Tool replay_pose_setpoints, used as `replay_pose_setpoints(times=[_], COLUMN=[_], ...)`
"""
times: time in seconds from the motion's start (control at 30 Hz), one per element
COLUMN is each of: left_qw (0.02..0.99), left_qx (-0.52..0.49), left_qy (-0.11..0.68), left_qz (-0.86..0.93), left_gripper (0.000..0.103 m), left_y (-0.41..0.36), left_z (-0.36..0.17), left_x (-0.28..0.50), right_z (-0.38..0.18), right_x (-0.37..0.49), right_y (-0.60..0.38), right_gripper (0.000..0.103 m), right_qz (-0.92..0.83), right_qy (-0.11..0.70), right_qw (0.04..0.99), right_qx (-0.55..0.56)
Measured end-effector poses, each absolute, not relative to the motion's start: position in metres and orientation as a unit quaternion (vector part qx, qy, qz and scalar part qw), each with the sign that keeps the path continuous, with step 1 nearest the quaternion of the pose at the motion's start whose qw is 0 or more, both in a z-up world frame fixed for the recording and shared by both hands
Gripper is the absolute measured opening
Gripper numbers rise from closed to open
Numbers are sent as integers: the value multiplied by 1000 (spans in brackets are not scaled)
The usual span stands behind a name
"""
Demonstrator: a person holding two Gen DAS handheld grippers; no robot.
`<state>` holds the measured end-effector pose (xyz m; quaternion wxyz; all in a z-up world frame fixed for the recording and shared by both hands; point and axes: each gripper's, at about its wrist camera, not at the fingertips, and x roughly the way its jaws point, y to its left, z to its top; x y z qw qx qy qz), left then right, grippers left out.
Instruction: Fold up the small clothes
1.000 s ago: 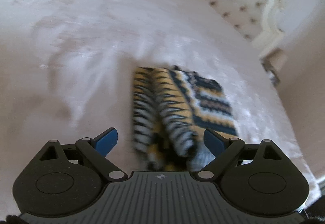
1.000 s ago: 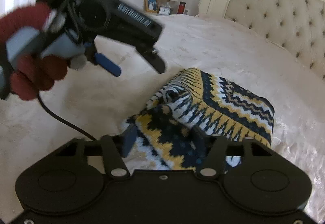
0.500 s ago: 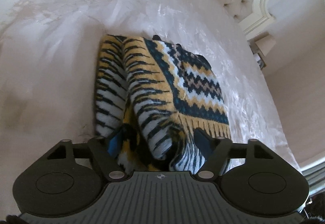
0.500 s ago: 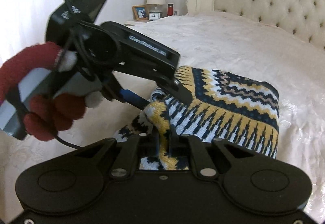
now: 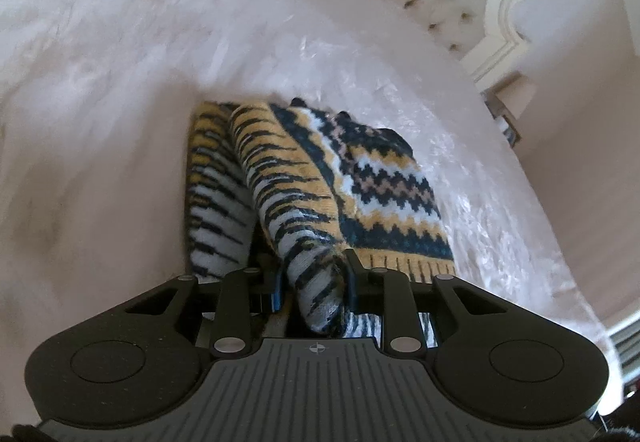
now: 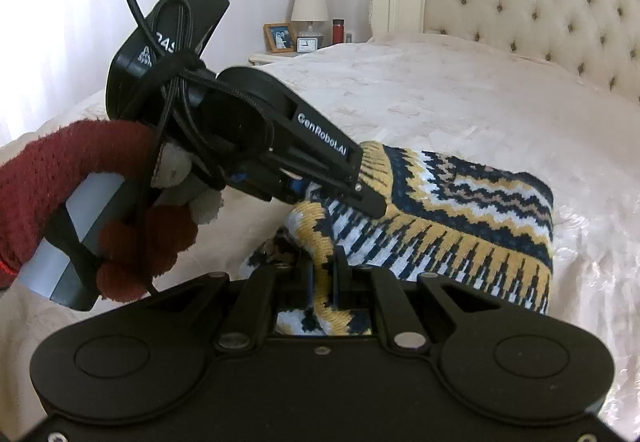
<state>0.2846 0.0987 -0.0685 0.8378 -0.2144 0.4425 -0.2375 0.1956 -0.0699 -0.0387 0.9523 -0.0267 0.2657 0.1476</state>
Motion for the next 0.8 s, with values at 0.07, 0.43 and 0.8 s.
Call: replay_pose_setpoints(times=[0.07,0.43,0.8], left_qw=[830,832,745], left_qx=[-226,-304,-332], left_qy=[453,408,498], left_qz=[-235,-219,-295], left_gripper=[31,55,56], left_y=[101,136,109], left_z=[-69,-52,-86], left_x=[287,279,300], right_z=[-40,-31,-31], right_x=[196,205,204], right_y=[-72,-123,-117], right_gripper=[14,14,14], right_qz=[147,138,140], right_qy=[269,272,271], right_qw=[952,942,945], right_qx=[-25,137,119])
